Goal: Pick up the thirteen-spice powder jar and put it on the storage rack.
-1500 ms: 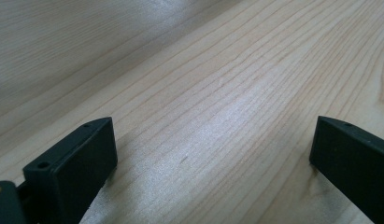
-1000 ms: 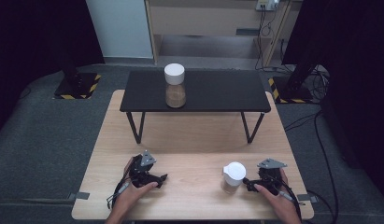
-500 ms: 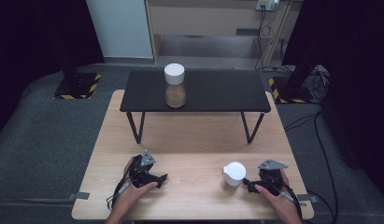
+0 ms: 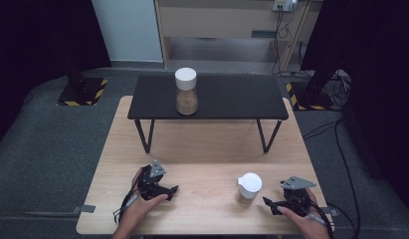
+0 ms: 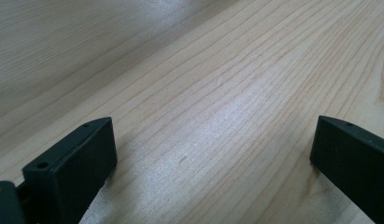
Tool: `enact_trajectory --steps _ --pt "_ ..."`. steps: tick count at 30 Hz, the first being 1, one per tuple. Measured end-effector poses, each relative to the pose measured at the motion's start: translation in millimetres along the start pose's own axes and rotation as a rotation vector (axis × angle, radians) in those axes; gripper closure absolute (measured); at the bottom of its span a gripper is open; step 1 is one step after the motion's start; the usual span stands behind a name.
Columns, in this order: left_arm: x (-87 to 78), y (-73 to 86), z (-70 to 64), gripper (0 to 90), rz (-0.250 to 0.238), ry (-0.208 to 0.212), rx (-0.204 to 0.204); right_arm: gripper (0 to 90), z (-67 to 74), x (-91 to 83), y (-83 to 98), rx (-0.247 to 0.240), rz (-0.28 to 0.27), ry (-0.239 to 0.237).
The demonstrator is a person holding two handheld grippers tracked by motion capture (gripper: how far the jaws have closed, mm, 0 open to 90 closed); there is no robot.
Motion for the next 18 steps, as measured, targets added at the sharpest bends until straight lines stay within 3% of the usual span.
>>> enact_trajectory --steps 7,18 --pt "0.0 0.0 0.1 0.0 0.0 0.001 0.0 7.6 9.2 -10.8 0.6 -0.028 -0.006 -0.029" --pt "0.1 0.0 0.3 0.0 0.0 0.001 0.001 7.2 19.1 -10.9 -3.8 -0.074 -0.005 -0.088"
Point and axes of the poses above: each handheld gripper's, and its own axes: x roughly forward along the jaws, y roughly out of its underside, z roughly to its left, the point moved 3 cm from there along x, roughly forward along the jaws, and after that the axes turned 11 degrees about -z, right-handed, at the moved point
